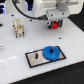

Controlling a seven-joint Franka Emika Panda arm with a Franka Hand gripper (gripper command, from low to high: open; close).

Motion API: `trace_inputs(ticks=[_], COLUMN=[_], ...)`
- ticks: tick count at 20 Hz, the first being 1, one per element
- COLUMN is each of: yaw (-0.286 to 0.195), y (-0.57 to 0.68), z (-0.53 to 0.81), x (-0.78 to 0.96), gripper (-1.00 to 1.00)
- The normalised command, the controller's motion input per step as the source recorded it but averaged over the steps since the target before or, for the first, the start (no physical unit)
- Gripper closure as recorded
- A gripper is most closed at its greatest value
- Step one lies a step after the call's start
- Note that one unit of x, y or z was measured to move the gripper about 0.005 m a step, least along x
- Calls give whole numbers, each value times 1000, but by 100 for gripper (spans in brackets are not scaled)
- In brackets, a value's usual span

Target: Insert the blue gear onto the right peg, followed by the red gear

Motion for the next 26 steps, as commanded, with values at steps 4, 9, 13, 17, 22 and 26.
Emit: trace_inputs(ticks=[4,9,13,17,22,26], yaw=[0,0,0,0,0,0], y=[-202,-322,-337,-303,-179,-149], z=[624,539,498,436,337,292], x=[481,647,715,749,816,843], gripper=[100,100,100,100,100,100])
